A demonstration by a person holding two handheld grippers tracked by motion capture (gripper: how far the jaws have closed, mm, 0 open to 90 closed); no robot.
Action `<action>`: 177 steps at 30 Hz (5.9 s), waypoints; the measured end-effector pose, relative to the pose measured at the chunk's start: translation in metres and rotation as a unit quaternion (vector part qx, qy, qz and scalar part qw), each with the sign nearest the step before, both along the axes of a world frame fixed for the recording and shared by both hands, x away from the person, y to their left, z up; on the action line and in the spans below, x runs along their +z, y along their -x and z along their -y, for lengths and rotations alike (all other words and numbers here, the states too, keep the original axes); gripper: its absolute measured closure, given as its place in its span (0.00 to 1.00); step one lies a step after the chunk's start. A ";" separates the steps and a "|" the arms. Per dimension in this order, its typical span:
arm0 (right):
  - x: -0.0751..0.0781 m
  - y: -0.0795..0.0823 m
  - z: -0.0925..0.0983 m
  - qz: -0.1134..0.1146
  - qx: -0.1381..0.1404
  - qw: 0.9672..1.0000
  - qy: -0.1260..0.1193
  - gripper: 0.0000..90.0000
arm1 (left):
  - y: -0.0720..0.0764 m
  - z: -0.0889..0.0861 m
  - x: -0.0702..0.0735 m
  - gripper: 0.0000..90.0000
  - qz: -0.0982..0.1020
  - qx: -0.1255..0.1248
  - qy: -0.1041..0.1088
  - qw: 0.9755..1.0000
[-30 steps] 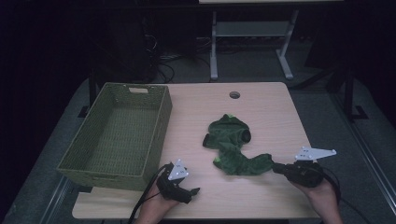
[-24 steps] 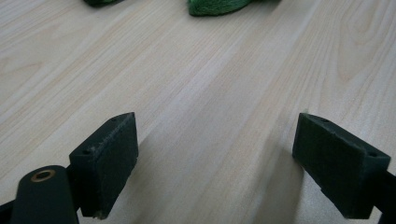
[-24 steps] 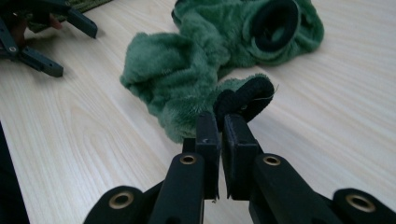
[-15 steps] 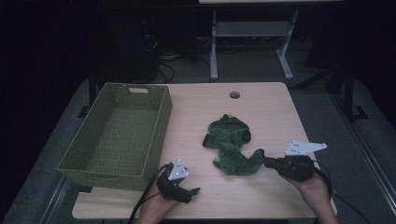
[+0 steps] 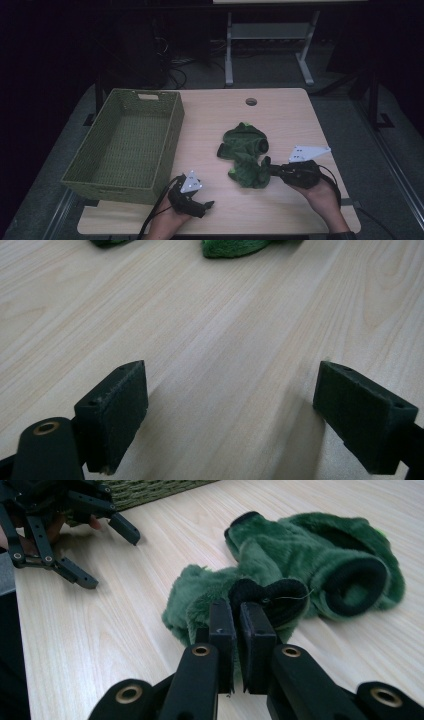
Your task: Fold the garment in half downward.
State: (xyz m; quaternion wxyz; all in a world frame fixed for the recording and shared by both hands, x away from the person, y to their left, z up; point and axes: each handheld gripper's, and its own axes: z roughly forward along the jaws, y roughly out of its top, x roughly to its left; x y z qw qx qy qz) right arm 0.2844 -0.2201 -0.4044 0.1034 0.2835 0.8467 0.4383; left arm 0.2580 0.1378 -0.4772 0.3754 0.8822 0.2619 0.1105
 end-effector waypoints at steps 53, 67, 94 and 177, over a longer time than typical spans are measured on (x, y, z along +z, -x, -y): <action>-0.046 -0.046 -0.056 -0.070 -0.021 0.997 0.034 0.74 | -0.001 0.003 0.000 0.14 -0.002 0.001 -0.002 1.000; -0.020 -0.047 -0.035 -0.026 -0.046 0.999 0.005 0.57 | -0.015 0.020 0.025 0.25 0.000 -0.027 -0.001 1.000; 0.008 -0.105 -0.021 -0.022 -0.085 0.996 0.011 0.58 | -0.119 0.067 0.080 0.50 -0.005 -0.033 0.009 0.999; 0.020 -0.146 -0.003 -0.026 -0.125 0.992 -0.012 0.97 | -0.181 0.083 0.108 0.96 0.027 0.004 0.069 0.997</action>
